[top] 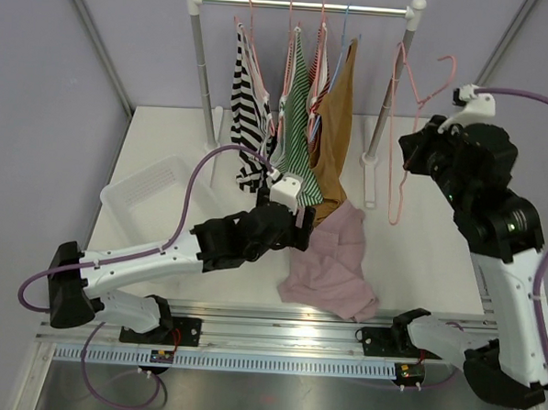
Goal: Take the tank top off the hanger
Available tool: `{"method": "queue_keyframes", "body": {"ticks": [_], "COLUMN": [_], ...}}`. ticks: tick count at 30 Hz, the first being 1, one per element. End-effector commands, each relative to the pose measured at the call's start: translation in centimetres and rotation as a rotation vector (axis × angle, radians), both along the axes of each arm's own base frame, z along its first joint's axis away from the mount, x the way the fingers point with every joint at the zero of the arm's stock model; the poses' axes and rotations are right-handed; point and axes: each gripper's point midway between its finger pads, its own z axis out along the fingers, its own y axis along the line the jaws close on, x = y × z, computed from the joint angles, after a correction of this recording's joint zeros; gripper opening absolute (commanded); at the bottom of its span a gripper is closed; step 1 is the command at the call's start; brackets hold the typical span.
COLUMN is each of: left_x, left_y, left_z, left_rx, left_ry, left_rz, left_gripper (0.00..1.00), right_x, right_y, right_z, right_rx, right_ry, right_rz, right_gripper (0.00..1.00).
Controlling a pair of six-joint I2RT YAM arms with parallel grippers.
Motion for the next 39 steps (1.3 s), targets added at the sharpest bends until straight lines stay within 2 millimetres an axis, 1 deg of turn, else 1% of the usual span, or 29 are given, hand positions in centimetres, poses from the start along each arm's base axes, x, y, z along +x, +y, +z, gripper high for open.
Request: {"method": "queue_keyframes", "body": {"ticks": [1, 2, 3, 4, 6, 7, 8, 9, 10, 11, 12, 13, 14, 15, 16, 17, 18, 22, 23, 26, 28, 30, 32, 33, 35, 36, 37, 38, 39], "left_x": [-0.1, -0.2, -0.6, -0.7, -1.3, -1.7, -2.1, -2.4, -2.8, -3.1, -3.5, -3.9, -4.1, -4.4, -4.5, -4.7, -4.8, -5.3, -5.4, -5.8, -6.0, -6.1, -6.2, -6.3, -6.3, -6.5, -6.6, -6.6, -6.6], "left_y": [2.3, 2.8, 3.4, 3.9, 5.3, 5.6, 6.4, 6.8, 6.9, 7.2, 7.6, 7.7, 8.0, 8.4, 8.6, 8.9, 9.2, 9.7, 9.7, 9.4, 9.1, 8.9, 8.2, 7.9, 7.0, 6.6, 6.0, 5.3, 4.9], "left_z": [2.0, 2.0, 1.6, 1.7, 2.0, 2.1, 2.7, 2.5, 2.5, 2.5, 3.1, 2.8, 2.8, 3.1, 3.0, 2.9, 3.0, 3.3, 3.2, 2.9, 2.6, 2.0, 1.6, 1.0, 0.6, 0.3, 0.3, -0.2, -0.4], "left_rx": [-0.071, -0.066, -0.043, -0.039, -0.037, -0.037, -0.052, -0.050, -0.056, -0.057, -0.078, -0.078, -0.074, -0.086, -0.085, -0.078, -0.081, -0.087, -0.087, -0.083, -0.081, -0.069, -0.073, -0.066, -0.071, -0.069, -0.079, -0.065, -0.062], "left_ry": [-0.005, -0.002, 0.007, 0.008, 0.013, 0.015, 0.012, 0.016, 0.022, 0.022, 0.014, 0.022, 0.023, 0.019, 0.021, 0.024, 0.021, 0.024, 0.025, 0.032, 0.036, 0.042, 0.043, 0.051, 0.055, 0.060, 0.060, 0.066, 0.068], "left_rz": [0.085, 0.090, 0.088, 0.093, 0.095, 0.086, 0.080, 0.073, 0.053, 0.040, 0.026, 0.006, -0.003, -0.008, -0.011, -0.012, -0.013, -0.028, -0.034, -0.056, -0.068, -0.075, -0.095, -0.104, -0.119, -0.132, -0.144, -0.151, -0.159], "left_gripper": [0.99, 0.99, 0.99, 0.99, 0.99, 0.99, 0.99, 0.99, 0.99, 0.99, 0.99, 0.99, 0.99, 0.99, 0.99, 0.99, 0.99, 0.99, 0.99, 0.99, 0.99, 0.99, 0.99, 0.99, 0.99, 0.99, 0.99, 0.99, 0.99], "right_x": [2.2, 2.7, 4.2, 4.5, 6.6, 7.1, 7.8, 9.4, 9.8, 10.5, 12.0, 12.3, 13.1, 14.5, 14.8, 16.4, 16.5, 19.4, 20.4, 22.1, 22.8, 23.4, 23.5, 23.6, 23.3, 23.3, 23.2, 22.7, 22.6], "right_y": [-0.1, 0.2, 0.9, 1.1, 1.9, 1.9, 1.9, 2.4, 2.0, 1.9, 2.4, 2.3, 1.8, 2.2, 2.2, 2.3, 2.3, 2.6, 2.7, 2.0, 2.0, 2.1, 2.3, 2.4, 2.4, 2.3, 2.3, 2.3, 2.3], "right_z": [0.0, 0.2, -0.6, 0.6, 0.1, 1.3, 1.5, 0.1, 1.7, 1.9, 0.8, 2.1, 2.1, 1.0, 2.1, 0.8, 1.8, 0.9, 0.1, -0.5, -0.7, -1.9, -2.7, -3.8, -4.0, -4.9, -5.0, -4.4, -4.7], "right_rx": [-0.094, -0.100, -0.119, -0.114, -0.144, -0.151, -0.160, -0.182, -0.175, -0.175, -0.182, -0.173, -0.170, -0.172, -0.163, -0.167, -0.162, -0.168, -0.171, -0.151, -0.132, -0.133, -0.128, -0.131, -0.131, -0.135, -0.135, -0.132, -0.133], "right_ry": [0.049, 0.054, 0.092, 0.069, 0.091, 0.065, 0.065, 0.114, 0.081, 0.081, 0.112, 0.082, 0.084, 0.111, 0.082, 0.111, 0.086, 0.084, 0.094, 0.090, 0.085, 0.112, 0.135, 0.164, 0.168, 0.195, 0.197, 0.183, 0.193], "right_rz": [-0.027, -0.018, -0.011, -0.006, 0.003, 0.003, 0.001, 0.007, 0.000, -0.001, 0.014, 0.016, 0.008, 0.026, 0.032, 0.045, 0.050, 0.069, 0.072, 0.052, 0.061, 0.071, 0.084, 0.088, 0.087, 0.087, 0.088, 0.089, 0.092], "right_gripper": [0.00, 0.00, 0.00, 0.00, 0.00, 0.00, 0.00, 0.00, 0.00, 0.00, 0.00, 0.00, 0.00, 0.00, 0.00, 0.00, 0.00, 0.00, 0.00, 0.00, 0.00, 0.00, 0.00, 0.00, 0.00, 0.00, 0.00, 0.03, 0.13]}}
